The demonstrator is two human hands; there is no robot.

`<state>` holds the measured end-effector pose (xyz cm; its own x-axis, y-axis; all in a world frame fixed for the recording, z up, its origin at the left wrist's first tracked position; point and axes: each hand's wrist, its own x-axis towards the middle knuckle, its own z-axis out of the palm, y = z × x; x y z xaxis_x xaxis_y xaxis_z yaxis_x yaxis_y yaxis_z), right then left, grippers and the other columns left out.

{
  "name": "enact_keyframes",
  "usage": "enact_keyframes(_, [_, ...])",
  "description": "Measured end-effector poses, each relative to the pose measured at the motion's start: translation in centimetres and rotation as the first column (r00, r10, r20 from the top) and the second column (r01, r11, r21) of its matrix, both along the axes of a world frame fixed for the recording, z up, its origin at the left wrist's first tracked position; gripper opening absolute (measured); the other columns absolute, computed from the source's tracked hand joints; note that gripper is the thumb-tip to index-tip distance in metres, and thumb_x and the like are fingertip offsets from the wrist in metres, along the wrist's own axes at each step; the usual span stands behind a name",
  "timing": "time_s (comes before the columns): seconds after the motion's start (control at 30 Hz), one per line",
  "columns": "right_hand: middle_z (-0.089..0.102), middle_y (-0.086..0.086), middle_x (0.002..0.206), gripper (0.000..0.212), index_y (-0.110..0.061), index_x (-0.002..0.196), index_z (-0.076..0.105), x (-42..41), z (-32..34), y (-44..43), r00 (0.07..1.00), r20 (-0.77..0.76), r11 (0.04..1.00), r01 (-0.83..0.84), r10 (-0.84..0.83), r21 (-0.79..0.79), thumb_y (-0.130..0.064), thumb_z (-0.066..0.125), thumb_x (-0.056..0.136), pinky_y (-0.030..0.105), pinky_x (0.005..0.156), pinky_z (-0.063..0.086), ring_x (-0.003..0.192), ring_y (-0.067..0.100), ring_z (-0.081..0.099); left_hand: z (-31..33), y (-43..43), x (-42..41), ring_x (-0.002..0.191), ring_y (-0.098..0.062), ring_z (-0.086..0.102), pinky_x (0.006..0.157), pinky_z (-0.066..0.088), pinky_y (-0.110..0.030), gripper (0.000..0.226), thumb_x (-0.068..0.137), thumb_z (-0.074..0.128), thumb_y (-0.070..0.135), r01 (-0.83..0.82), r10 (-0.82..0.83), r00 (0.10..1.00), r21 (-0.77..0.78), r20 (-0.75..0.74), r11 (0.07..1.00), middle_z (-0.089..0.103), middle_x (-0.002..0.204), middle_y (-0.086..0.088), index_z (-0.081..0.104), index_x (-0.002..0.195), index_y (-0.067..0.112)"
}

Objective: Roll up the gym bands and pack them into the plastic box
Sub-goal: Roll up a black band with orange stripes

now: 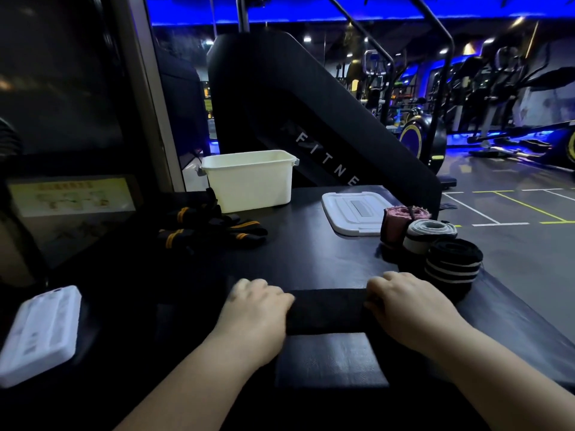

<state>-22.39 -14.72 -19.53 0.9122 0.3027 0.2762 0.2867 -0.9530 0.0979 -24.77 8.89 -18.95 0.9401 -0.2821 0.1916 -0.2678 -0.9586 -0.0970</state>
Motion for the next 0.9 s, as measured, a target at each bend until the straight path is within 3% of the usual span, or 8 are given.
enact_keyframes(0.1, [0.058, -0.004, 0.111, 0.025, -0.026, 0.109, 0.056, 0.1, 0.3, 0.2, 0.999, -0.013, 0.999, 0.035, -0.036, -0.020, -0.043, 0.045, 0.095, 0.031, 0.083, 0.045, 0.110, 0.022, 0.056, 0.5, 2.4, 0.1, 0.132, -0.012, 0.031, 0.108, 0.016, -0.034, 0.039, 0.098, 0.044, 0.032, -0.125, 0.126, 0.992, -0.061, 0.016, 0.990, 0.041, 0.142, 0.018, 0.044, 0.136, 0.036])
enact_keyframes(0.17, [0.058, -0.002, 0.109, 0.019, -0.025, 0.107, 0.057, 0.2, 0.7, 1.0, 1.000, -0.003, 1.000, 0.019, -0.019, -0.015, -0.033, 0.047, 0.093, 0.032, 0.082, 0.045, 0.108, 0.023, 0.056, 0.5, 3.5, 0.1, 0.140, -0.013, 0.022, 0.114, 0.015, -0.036, 0.057, 0.096, 0.048, 0.046, -0.199, 0.196, 0.980, -0.124, -0.037, 0.972, 0.027, 0.152, 0.017, 0.028, 0.148, 0.036])
enact_keyframes(0.3, [0.057, -0.001, 0.106, 0.021, -0.024, 0.105, 0.060, 0.6, 1.2, 4.0, 0.988, -0.002, 0.976, -0.154, 0.156, 0.152, -0.018, 0.051, 0.087, 0.033, 0.080, 0.044, 0.105, 0.024, 0.055, 0.3, 4.4, 0.6, 0.146, -0.016, 0.014, 0.116, 0.020, -0.038, 0.081, 0.092, 0.056, 0.048, -0.265, 0.210, 0.957, -0.316, -0.198, 0.911, 0.023, 0.156, 0.012, 0.008, 0.154, 0.028])
enact_keyframes(0.4, [0.058, -0.002, 0.109, 0.023, -0.027, 0.108, 0.063, 1.3, 0.6, 6.6, 0.935, -0.043, 0.900, -0.327, 0.353, 0.287, -0.036, 0.059, 0.088, 0.034, 0.087, 0.046, 0.109, 0.022, 0.053, 0.3, 4.7, 0.9, 0.148, -0.017, 0.010, 0.118, 0.022, -0.039, 0.090, 0.090, 0.061, 0.045, -0.299, 0.188, 0.940, -0.417, -0.285, 0.858, 0.020, 0.159, 0.008, 0.001, 0.155, 0.029])
enact_keyframes(0.47, [0.055, -0.006, 0.120, 0.041, -0.032, 0.118, 0.058, 1.7, -0.3, 7.7, 0.913, -0.128, 0.890, -0.333, 0.387, 0.313, -0.057, 0.055, 0.086, 0.035, 0.097, 0.043, 0.117, 0.018, 0.048, 0.2, 5.1, 1.1, 0.149, -0.018, 0.010, 0.118, 0.023, -0.040, 0.095, 0.087, 0.064, 0.045, -0.328, 0.177, 0.924, -0.466, -0.339, 0.822, 0.017, 0.160, 0.006, -0.002, 0.155, 0.031])
enact_keyframes(0.57, [0.041, -0.010, 0.141, 0.078, -0.037, 0.134, 0.044, 1.9, -1.3, 8.4, 0.912, -0.239, 0.934, -0.285, 0.333, 0.214, -0.081, 0.026, 0.072, 0.035, 0.108, 0.028, 0.134, 0.014, 0.034, -0.1, 5.6, 1.3, 0.147, -0.020, 0.014, 0.116, 0.026, -0.039, 0.098, 0.084, 0.069, 0.036, -0.364, 0.133, 0.902, -0.558, -0.411, 0.746, 0.020, 0.159, 0.005, 0.000, 0.154, 0.032])
enact_keyframes(0.67, [0.036, -0.015, 0.144, 0.089, -0.040, 0.138, 0.038, 1.8, -1.6, 8.2, 0.922, -0.212, 0.938, -0.282, 0.322, 0.199, -0.083, 0.009, 0.064, 0.033, 0.107, 0.022, 0.137, 0.009, 0.028, -0.1, 5.9, 1.4, 0.146, -0.019, 0.011, 0.114, 0.024, -0.037, 0.088, 0.084, 0.065, 0.020, -0.375, 0.100, 0.894, -0.609, -0.436, 0.699, 0.019, 0.156, 0.005, 0.011, 0.153, 0.032])
enact_keyframes(0.9, [0.030, -0.025, 0.148, 0.087, -0.044, 0.143, 0.033, 1.4, -1.5, 7.9, 0.906, -0.218, 0.928, -0.329, 0.362, 0.175, -0.081, 0.006, 0.068, 0.027, 0.107, 0.019, 0.138, 0.001, 0.023, 0.4, 6.5, 0.9, 0.135, -0.016, 0.018, 0.115, 0.011, -0.035, 0.058, 0.091, 0.049, 0.028, -0.350, 0.191, 0.904, -0.405, -0.383, 0.845, 0.031, 0.136, 0.008, 0.033, 0.145, 0.041])
